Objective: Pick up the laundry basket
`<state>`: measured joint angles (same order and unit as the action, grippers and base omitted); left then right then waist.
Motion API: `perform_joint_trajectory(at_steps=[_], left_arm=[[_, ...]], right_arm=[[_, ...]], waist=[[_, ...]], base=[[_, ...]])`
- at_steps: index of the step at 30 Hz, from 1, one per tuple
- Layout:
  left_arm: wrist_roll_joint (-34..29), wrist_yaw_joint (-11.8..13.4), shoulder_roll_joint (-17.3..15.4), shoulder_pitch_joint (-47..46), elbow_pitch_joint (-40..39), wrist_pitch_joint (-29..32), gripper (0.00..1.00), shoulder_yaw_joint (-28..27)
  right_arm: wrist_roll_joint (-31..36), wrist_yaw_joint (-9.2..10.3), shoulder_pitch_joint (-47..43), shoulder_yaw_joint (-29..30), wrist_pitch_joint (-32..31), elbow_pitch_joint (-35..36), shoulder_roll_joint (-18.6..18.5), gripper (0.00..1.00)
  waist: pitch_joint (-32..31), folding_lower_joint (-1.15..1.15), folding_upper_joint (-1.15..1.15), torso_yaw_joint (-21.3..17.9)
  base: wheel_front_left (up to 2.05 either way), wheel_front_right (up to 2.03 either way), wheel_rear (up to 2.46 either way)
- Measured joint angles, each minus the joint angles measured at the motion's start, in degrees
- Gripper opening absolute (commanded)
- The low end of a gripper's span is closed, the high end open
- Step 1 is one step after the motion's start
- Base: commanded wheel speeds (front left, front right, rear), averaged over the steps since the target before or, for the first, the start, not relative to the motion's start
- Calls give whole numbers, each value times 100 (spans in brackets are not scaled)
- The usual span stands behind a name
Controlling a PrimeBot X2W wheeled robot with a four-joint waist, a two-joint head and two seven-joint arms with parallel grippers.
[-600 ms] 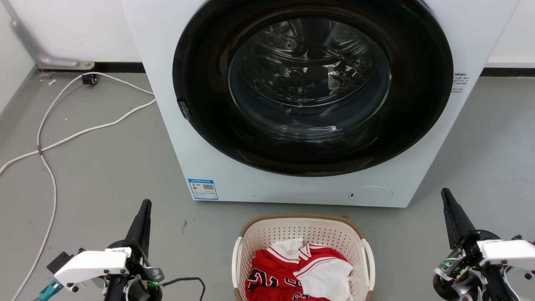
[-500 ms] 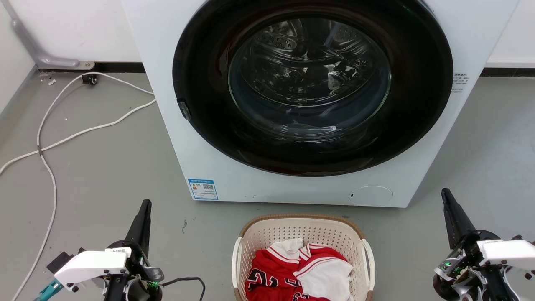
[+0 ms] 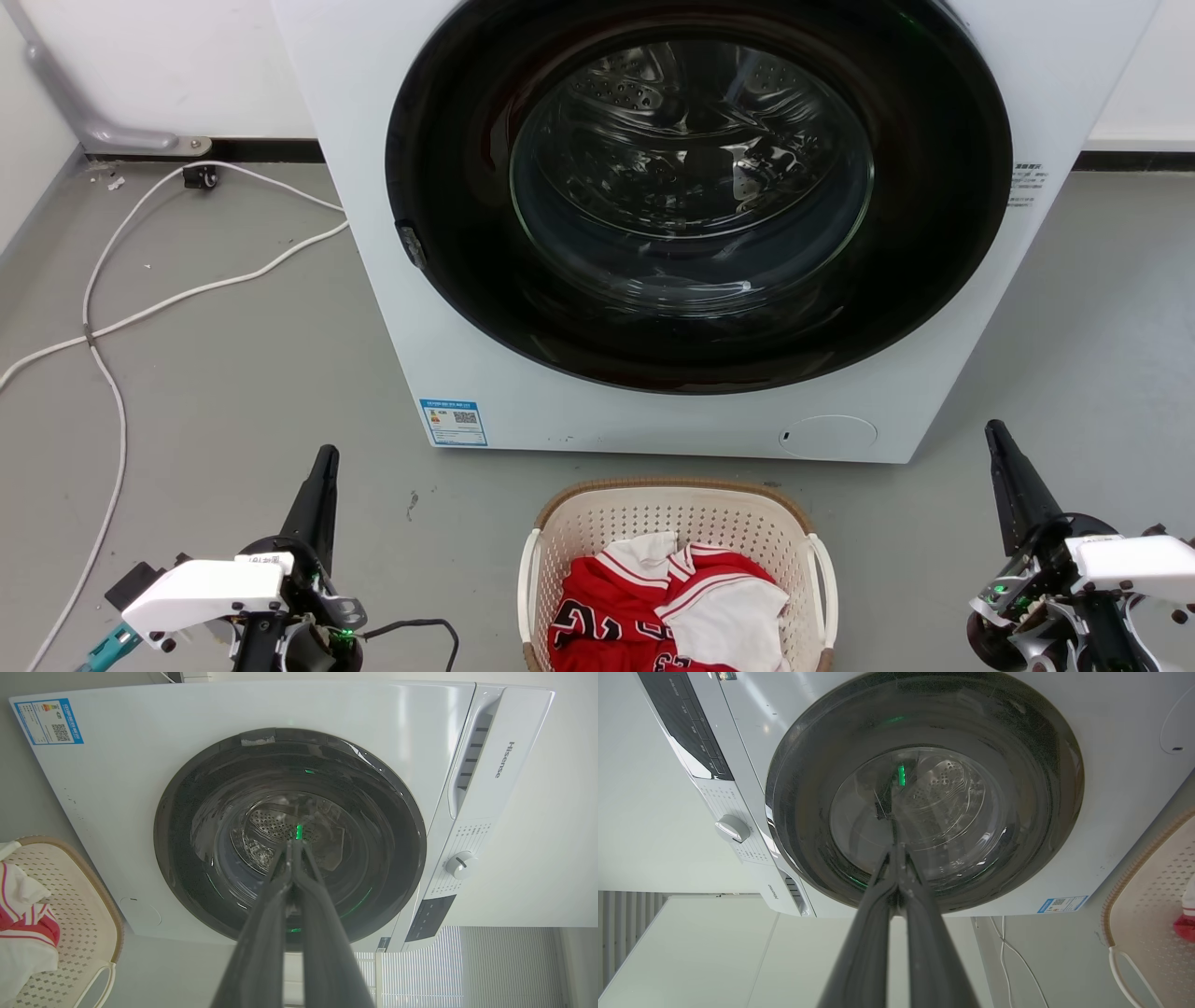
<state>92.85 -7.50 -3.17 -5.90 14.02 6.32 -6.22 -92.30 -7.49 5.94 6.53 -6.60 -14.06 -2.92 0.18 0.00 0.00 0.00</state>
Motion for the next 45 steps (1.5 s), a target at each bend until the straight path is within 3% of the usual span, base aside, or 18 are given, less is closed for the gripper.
perform_joint_trajectory(at_steps=[3, 4, 10, 19, 29, 37, 45], left_arm=[[0, 0, 1, 0, 0, 0, 0, -2], [1, 1, 4, 5, 10, 0, 100, 0], [1, 4, 48, 271, 268, -18, 100, 35], [-135, 10, 48, 324, 120, -281, 100, 152], [-769, 10, 49, 421, 44, -603, 100, 48], [-1590, 157, 46, 424, -115, -776, 100, -175], [-2713, 468, 46, 458, -743, -939, 100, -99]], right_arm=[[0, 0, 0, 0, 0, 0, 0, 0], [1, 0, -5, 0, 0, -8, 1, 100], [9, 1, -283, -15, 30, -263, 15, 100], [207, 0, -367, -98, 282, -104, 20, 100], [1263, 0, -393, 22, 614, 2, 21, 100], [2472, 0, -411, 97, 788, 305, 21, 100], [3860, 1, -446, 16, 959, 825, 21, 100]], waist=[[0, 0, 0, 0], [0, 0, 0, 0], [0, 0, 0, -1], [5, 0, 0, -9], [1, 0, 0, -13], [1, 0, 0, -9], [24, 0, 0, -6]], base=[[0, 0, 0], [0, 0, 0], [0, 0, 0], [0, 0, 0], [0, 0, 0], [0, 0, 0], [0, 0, 0]])
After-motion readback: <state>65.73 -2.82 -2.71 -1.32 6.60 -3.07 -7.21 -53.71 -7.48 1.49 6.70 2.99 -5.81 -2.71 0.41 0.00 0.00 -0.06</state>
